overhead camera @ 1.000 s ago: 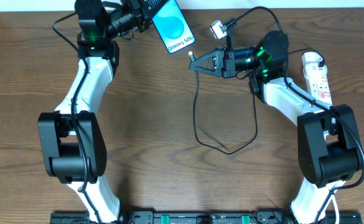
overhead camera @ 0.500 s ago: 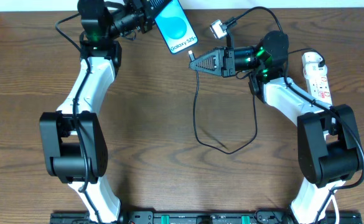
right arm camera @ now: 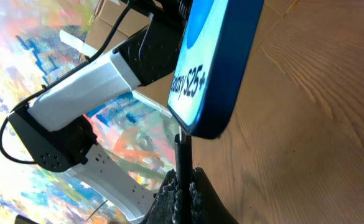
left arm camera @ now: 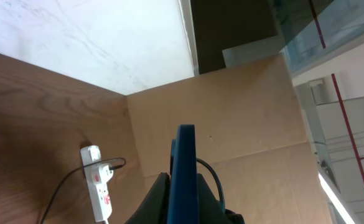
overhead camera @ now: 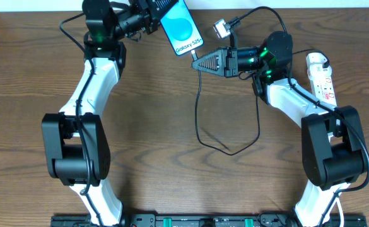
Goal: Plug charger to phone and switch on socket
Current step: 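Align the connector under the phone's port, left gripper holding the phone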
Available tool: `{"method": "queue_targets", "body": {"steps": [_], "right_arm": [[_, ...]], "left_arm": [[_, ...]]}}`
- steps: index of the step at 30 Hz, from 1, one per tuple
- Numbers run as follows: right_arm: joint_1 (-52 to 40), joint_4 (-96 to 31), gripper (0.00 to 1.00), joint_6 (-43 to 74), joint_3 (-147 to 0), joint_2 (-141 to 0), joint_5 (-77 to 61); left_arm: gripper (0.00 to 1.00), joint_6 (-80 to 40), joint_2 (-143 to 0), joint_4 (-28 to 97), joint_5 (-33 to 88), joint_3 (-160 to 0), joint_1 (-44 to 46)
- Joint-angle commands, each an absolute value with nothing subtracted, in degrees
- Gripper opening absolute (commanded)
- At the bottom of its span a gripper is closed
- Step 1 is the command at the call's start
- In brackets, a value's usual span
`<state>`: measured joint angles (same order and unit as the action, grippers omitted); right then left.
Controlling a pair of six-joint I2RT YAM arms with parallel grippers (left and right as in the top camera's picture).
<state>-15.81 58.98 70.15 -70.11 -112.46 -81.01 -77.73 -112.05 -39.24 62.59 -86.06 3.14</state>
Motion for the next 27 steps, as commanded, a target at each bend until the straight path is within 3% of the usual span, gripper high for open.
{"method": "queue_targets", "body": {"steps": [1,27], "right_arm": [[-15.84,59.18,0.01,70.72,-70.46,-113.06,-79.85],[-15.84,59.18,0.01,70.91,-70.46,-113.06,-79.81]], "left_arm": [[0.08,-76.99,-110.48,-39.99,62.46,-87.13,3.36],[0.07,-76.55,-110.48,-39.97,63.77,-87.13,4.47]]}}
